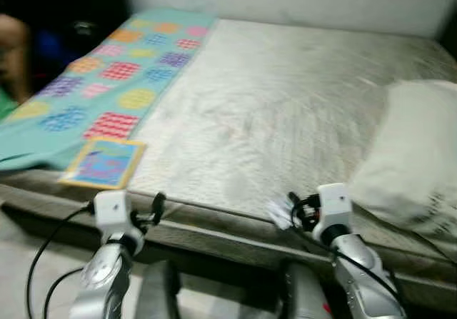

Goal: Clean up the room

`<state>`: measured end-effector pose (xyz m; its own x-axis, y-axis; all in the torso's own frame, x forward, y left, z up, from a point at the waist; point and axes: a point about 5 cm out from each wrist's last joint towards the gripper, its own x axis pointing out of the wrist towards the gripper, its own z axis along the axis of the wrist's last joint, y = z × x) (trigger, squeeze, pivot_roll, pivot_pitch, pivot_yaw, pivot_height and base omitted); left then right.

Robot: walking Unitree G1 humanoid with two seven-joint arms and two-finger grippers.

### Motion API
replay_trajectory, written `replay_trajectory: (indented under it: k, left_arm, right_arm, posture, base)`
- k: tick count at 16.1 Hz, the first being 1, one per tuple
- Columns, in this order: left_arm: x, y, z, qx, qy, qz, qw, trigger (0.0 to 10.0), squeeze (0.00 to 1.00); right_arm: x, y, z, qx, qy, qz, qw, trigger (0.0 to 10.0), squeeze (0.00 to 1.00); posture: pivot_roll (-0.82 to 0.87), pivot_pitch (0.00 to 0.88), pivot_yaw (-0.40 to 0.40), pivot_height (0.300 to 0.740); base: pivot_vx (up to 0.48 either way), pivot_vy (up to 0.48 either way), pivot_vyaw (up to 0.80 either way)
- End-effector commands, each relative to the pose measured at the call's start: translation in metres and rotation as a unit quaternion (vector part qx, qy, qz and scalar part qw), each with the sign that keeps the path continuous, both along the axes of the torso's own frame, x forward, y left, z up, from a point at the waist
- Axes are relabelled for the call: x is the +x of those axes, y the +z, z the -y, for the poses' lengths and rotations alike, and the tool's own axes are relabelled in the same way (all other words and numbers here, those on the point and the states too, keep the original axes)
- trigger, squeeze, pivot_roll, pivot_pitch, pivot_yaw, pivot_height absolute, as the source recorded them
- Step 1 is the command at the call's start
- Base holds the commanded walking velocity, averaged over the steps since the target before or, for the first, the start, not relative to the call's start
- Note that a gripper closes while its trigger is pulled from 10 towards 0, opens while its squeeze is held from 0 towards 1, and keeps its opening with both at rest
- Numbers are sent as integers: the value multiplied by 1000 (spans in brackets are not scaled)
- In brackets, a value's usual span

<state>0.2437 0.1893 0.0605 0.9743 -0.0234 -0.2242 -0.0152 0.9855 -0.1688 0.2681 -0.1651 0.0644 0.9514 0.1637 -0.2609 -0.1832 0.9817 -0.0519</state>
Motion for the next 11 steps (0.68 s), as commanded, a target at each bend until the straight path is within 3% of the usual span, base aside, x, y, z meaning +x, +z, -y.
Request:
replay_trajectory:
  k: [1, 6, 11]
  left_arm:
    - [2, 1, 4, 0, -6, -5, 1000, 10000, 0]
    - [1, -1, 8, -10, -20, -32, 999, 10000, 0]
    - [-7, -1, 11, -18, -40, -51, 998, 10000, 0]
  right_arm:
    - [2, -1, 6, -12, -5, -8, 1000, 10000, 0]
    - [19, -6, 1, -56, 6, -54, 997, 10000, 0]
    - [35, -15, -22, -90, 59, -91, 990, 10000, 0]
  posture:
    - [-140, 0, -21, 551]
    - [-125, 0, -25, 551]
    - [-94, 0, -28, 551]
  base:
    - [0, 0, 0]
    - [0, 0, 0]
    - [0, 0, 0]
